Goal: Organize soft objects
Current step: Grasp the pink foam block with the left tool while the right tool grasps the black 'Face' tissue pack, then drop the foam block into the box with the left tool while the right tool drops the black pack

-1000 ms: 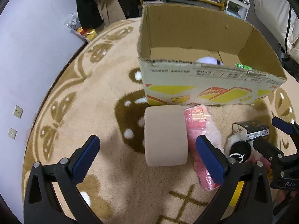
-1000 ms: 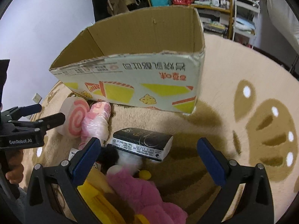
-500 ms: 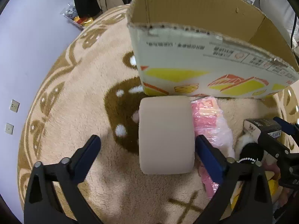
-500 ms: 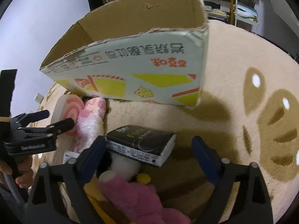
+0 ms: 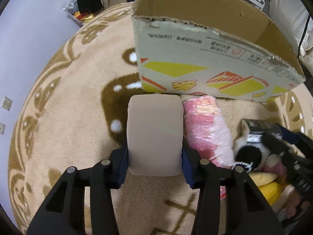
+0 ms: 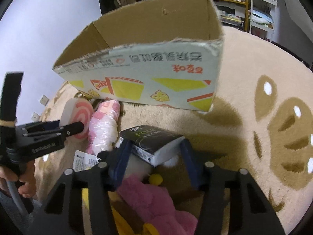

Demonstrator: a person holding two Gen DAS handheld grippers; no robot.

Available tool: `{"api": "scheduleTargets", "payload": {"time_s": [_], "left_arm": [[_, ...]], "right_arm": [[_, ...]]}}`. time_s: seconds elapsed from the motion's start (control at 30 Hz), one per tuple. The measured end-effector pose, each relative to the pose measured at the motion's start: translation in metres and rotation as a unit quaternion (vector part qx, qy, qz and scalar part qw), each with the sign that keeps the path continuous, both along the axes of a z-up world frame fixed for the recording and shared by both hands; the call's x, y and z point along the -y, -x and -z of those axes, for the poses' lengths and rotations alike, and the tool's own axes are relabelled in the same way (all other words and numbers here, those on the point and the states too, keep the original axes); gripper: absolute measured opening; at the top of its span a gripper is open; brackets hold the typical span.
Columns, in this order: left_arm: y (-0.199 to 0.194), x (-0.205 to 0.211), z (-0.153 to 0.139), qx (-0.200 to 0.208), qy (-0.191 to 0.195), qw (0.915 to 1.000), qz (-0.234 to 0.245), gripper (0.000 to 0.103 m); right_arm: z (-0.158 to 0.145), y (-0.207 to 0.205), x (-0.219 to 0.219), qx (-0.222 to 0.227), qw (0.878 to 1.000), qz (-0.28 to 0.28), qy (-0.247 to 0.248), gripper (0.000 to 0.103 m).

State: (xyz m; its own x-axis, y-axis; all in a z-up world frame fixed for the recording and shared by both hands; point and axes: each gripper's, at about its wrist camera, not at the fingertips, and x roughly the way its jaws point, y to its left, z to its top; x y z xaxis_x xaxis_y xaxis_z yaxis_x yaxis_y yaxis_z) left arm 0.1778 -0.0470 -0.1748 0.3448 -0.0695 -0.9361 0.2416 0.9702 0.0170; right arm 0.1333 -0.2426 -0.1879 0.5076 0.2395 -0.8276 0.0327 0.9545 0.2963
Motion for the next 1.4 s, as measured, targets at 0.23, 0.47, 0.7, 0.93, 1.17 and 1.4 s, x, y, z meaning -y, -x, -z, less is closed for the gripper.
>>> {"api": "scheduleTargets", "payload": {"time_s": [0.23, 0.47, 0.7, 0.93, 1.17, 1.4], "left_arm": [[0.012, -0.009, -0.012, 0.008, -0.010, 0.9996, -0.026, 0.043], [0.024, -0.018, -0.034, 0.031, -0.002, 0.9989, -0.034, 0.040], [0.030, -0.021, -0.047, 0.045, 0.003, 0.9981, -0.043, 0.041], [0.028, -0.029, -0.050, 0.052, 0.006, 0.9973, -0.051, 0.041], [0.025, -0.032, -0.050, 0.057, 0.005, 0.9970, -0.053, 0.041], [0.026, -0.031, -0.052, 0.072, 0.000, 0.9958, -0.057, 0.041]], "right_arm": [[0.001, 0.001, 0.006, -0.001, 1.000, 0.013, -0.019, 0.046], [-0.003, 0.002, 0.004, -0.008, 1.000, 0.023, -0.008, 0.047], [-0.005, -0.005, -0.007, -0.012, 1.000, 0.014, 0.020, 0.078], [0.009, -0.019, -0.020, -0.037, 0.998, 0.013, 0.055, 0.087], [0.019, -0.022, -0.010, -0.055, 0.997, 0.046, 0.025, 0.082], [0.007, -0.012, -0.008, -0.036, 0.998, 0.036, 0.028, 0.082]]}}
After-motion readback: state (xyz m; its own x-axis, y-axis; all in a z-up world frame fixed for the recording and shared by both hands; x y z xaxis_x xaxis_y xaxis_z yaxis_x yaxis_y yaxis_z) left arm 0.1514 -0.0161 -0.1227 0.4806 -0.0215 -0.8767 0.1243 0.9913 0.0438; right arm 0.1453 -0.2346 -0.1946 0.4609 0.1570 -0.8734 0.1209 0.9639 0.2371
